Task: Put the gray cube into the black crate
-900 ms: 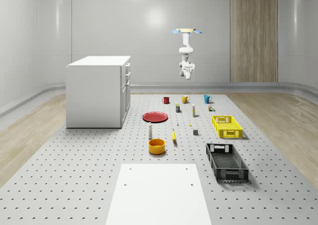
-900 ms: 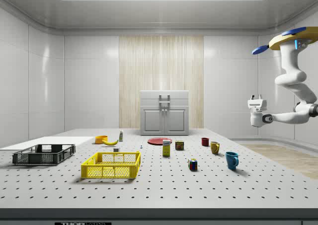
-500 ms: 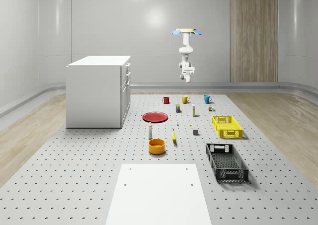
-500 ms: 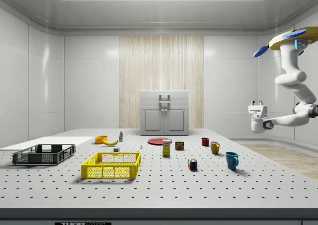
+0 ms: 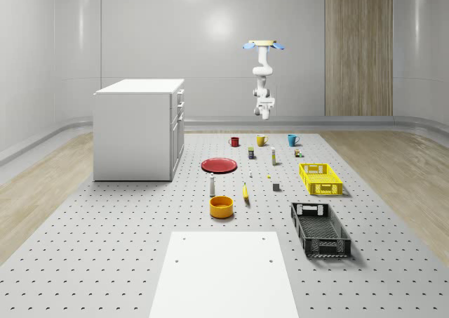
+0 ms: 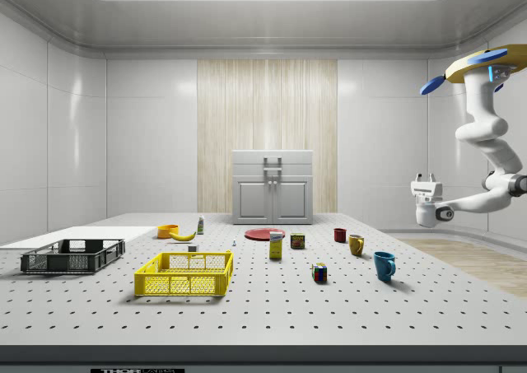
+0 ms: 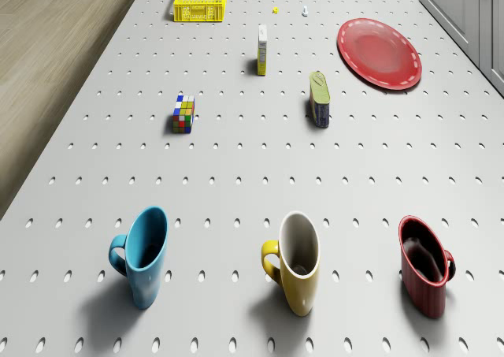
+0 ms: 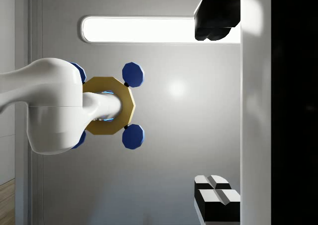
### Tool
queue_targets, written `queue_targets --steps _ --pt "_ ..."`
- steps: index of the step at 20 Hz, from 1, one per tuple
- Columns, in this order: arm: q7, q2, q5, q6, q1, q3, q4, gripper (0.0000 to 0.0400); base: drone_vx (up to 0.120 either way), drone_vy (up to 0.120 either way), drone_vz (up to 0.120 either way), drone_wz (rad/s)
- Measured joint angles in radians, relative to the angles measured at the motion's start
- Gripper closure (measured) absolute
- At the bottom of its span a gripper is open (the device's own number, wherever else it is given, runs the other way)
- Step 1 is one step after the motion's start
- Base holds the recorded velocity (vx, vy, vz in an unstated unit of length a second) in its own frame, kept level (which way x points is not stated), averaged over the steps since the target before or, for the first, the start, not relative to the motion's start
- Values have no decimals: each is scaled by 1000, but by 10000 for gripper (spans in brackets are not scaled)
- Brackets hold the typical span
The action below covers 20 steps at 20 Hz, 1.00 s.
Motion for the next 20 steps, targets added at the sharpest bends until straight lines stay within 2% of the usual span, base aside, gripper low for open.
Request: queue_targets --steps 14,20 --pt "-1 1 0 0 -2 1 12 0 0 0 0 0" --pt "-1 -2 -1 4 -3 2 9 0 113 7 0 0"
